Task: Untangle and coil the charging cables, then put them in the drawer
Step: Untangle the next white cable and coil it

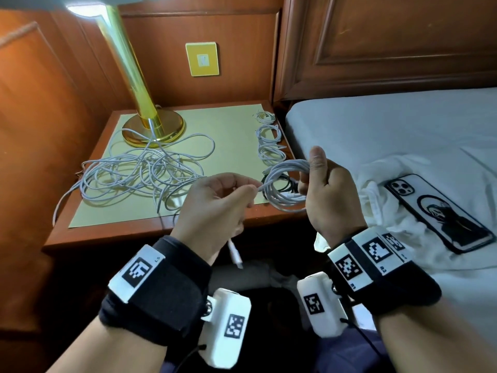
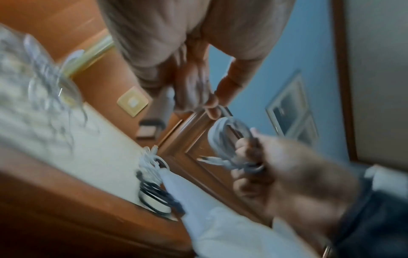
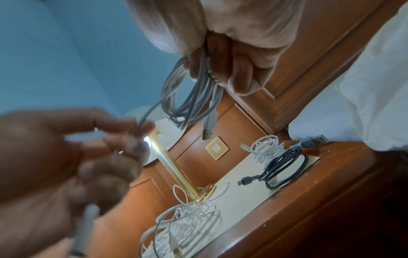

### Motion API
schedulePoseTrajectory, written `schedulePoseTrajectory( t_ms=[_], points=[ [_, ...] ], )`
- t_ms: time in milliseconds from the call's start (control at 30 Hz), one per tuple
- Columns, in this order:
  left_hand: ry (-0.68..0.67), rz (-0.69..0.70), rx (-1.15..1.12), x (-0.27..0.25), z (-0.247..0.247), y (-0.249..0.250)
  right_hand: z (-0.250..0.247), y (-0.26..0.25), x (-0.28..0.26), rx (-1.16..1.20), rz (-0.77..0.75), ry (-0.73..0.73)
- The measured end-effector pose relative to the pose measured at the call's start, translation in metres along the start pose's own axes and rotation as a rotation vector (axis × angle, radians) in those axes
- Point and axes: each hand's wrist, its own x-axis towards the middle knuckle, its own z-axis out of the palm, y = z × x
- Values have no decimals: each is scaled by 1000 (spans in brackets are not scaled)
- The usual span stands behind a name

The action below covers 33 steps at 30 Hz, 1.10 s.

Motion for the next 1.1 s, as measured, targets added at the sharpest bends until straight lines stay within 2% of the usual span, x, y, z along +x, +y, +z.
schedulePoseTrajectory(
  t_ms=[100, 200, 267, 400, 567, 633, 733, 833, 967, 1100],
  points=[
    [-15, 179, 348, 2, -10, -5, -5, -1, 3, 38, 96, -2],
    [36, 275, 532, 1, -8, -8, -4, -5, 0, 125, 144, -65],
    [81, 279, 577, 2, -8, -10, -1, -8, -4, 253, 137, -143],
    [66, 181, 359, 2, -7, -13, 2, -10, -6, 521, 154, -287],
    [49, 39, -21, -3, 3, -7, 4, -8, -8, 539, 112, -314],
    [48, 19, -103, -3, 4, -6, 6, -6, -9, 532, 114, -317],
    [34, 48, -97, -1, 5, -10, 9, -7, -11, 551, 144, -353],
    [27, 138, -4, 0, 9, -12, 14, -12, -18, 529, 119, -384],
    [29, 153, 9, 1, 7, -15, 17, -11, -20, 430, 95, -330],
    [-10, 192, 63, 1, 5, -13, 16, -10, -17, 457, 108, -296]
  ],
)
